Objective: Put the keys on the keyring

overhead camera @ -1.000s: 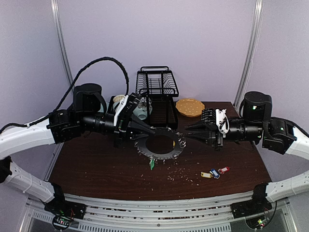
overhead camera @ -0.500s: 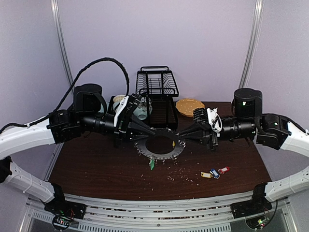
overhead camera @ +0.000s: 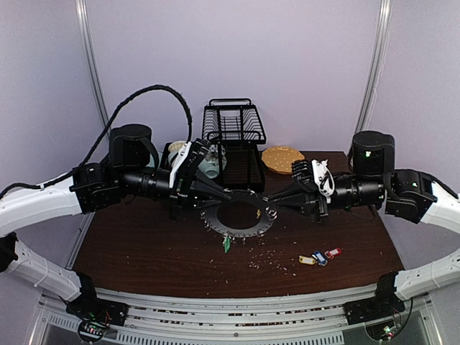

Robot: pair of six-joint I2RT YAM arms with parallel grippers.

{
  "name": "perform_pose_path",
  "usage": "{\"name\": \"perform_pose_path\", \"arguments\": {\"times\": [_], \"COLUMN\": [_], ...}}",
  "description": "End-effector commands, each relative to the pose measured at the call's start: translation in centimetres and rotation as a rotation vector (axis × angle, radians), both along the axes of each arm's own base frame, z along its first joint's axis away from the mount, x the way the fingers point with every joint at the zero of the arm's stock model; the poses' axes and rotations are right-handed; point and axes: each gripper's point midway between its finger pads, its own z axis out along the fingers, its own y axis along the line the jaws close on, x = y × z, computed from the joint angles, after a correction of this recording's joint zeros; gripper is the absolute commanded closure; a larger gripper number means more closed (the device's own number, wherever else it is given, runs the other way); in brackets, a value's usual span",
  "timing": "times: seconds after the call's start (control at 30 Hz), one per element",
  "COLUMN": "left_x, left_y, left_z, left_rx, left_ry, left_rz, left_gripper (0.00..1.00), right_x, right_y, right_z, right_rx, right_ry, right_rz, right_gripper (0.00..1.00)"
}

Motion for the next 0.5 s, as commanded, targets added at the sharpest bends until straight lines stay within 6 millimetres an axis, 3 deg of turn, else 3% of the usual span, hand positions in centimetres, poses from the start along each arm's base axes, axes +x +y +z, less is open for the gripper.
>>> {"name": "perform_pose_path", "arguments": {"times": [0.0, 0.33, 0.47], "left_x": [-0.20, -0.30, -0.30], "left_y": [0.24, 0.24, 0.20], "left_z": [2.80, 2.93, 2.72], "left_rx": [-0.082, -0.086, -0.084], "left_ry": [-0.049, -0.049, -0.046], "left_rz": [-0.008, -0.014, -0.015], "left_gripper": [1.00, 1.00, 1.00], "right_x": [-0.11, -0.18, -0.24], "right_y": [-0.56, -0.39, -0.41], "right_z": [0.44, 0.20, 0.98], "right_rx": [0.004, -0.006, 0.016], "right_ry": [-0.003, 0.006, 0.014], "right_rz": [-0.012, -0.002, -0.005], "right_gripper": [0.92, 0.93, 0.92]}}
